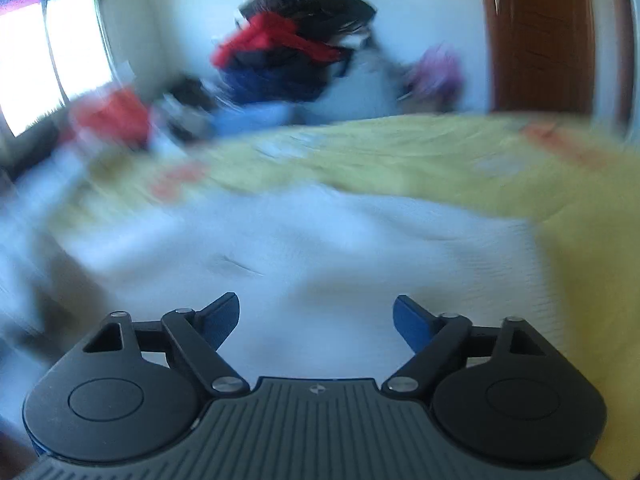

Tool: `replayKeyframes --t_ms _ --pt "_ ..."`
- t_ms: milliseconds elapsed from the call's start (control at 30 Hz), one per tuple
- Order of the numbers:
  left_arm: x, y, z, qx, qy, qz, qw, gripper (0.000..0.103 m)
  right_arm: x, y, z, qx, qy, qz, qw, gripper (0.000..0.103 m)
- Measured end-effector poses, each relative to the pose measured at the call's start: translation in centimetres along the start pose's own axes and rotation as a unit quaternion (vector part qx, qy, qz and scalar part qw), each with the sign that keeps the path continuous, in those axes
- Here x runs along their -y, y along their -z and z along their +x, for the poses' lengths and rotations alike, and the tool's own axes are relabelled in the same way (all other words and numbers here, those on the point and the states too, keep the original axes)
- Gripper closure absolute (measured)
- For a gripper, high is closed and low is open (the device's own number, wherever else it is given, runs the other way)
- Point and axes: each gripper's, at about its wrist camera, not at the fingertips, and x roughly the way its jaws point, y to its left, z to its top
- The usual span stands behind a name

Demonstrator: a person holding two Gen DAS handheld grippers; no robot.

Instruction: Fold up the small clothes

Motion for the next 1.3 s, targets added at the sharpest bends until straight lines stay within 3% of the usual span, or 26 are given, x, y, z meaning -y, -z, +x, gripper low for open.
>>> replayKeyframes --t_ms 67,100,167,200,233,267,333,433,567,600,833,933,967,1133,1300 --pt "0.6 0.0 -0.2 -0.002 0.012 0.004 0.9999 0.090 -1.6 -1.5 0.7 -0.038 -0.100 0.068 0.992 0.012" --pt "0.7 0.0 -0.3 -0.005 0.022 0.009 0.9997 0.083 -2.6 -2.1 1.7 -0.070 -0.149 0.101 0.981 0.011" --pt "0.9 -0.1 -0.4 -0.014 0.043 0.021 0.9987 0.064 -4.0 -2.6 4.1 -0.136 -0.206 0.151 0.957 0.010" --pt "1.1 -0.1 -0.5 -0.014 0.050 0.027 0.9983 0.048 -4.4 -2.4 5.5 -0.169 -0.223 0.177 0.944 0.010" --pt "1.3 0.0 -0.6 -0.010 0.049 0.034 0.9982 0.036 -4.8 -2.1 6.8 -0.194 -0.229 0.195 0.934 0.010" --pt "1.4 0.0 -0.9 0.000 0.048 0.037 0.9982 0.034 -5.2 -1.6 8.0 -0.217 -0.227 0.202 0.928 0.010" --pt "1.1 0.1 -1.2 0.012 0.052 0.030 0.9982 0.034 -5.6 -0.9 9.3 -0.235 -0.205 0.204 0.928 0.012" --pt "0.7 0.0 -1.4 0.022 0.047 0.010 0.9986 0.034 -5.6 -0.3 9.7 -0.228 -0.204 0.224 0.925 0.013" --pt "-0.2 0.0 -2.3 0.066 0.021 -0.028 0.9972 0.032 -4.9 -0.2 10.2 -0.236 -0.207 0.259 0.913 0.033" --pt "-0.4 0.0 -2.5 0.073 0.018 -0.037 0.9965 0.026 -4.8 -0.4 10.4 -0.241 -0.202 0.261 0.913 0.033" --pt "0.9 0.4 -3.7 0.113 0.017 -0.002 0.9935 0.025 -5.6 -0.2 11.0 -0.252 -0.205 0.257 0.910 0.036" --pt "0.0 0.1 -3.6 0.122 -0.008 -0.035 0.9919 0.023 -5.6 0.1 11.1 -0.247 -0.191 0.245 0.918 0.071" --pt "-0.4 0.0 -3.4 0.118 -0.014 -0.049 0.9917 0.023 -5.7 0.4 11.2 -0.248 -0.182 0.234 0.922 0.091" --pt "-1.9 -0.3 -2.4 0.087 -0.035 -0.094 0.9911 0.022 -5.6 0.3 9.7 -0.197 -0.187 0.215 0.938 0.093" --pt "-1.3 -0.1 -2.7 0.092 -0.036 -0.076 0.9922 0.021 -4.9 -2.0 8.3 -0.167 -0.195 0.202 0.945 0.093"
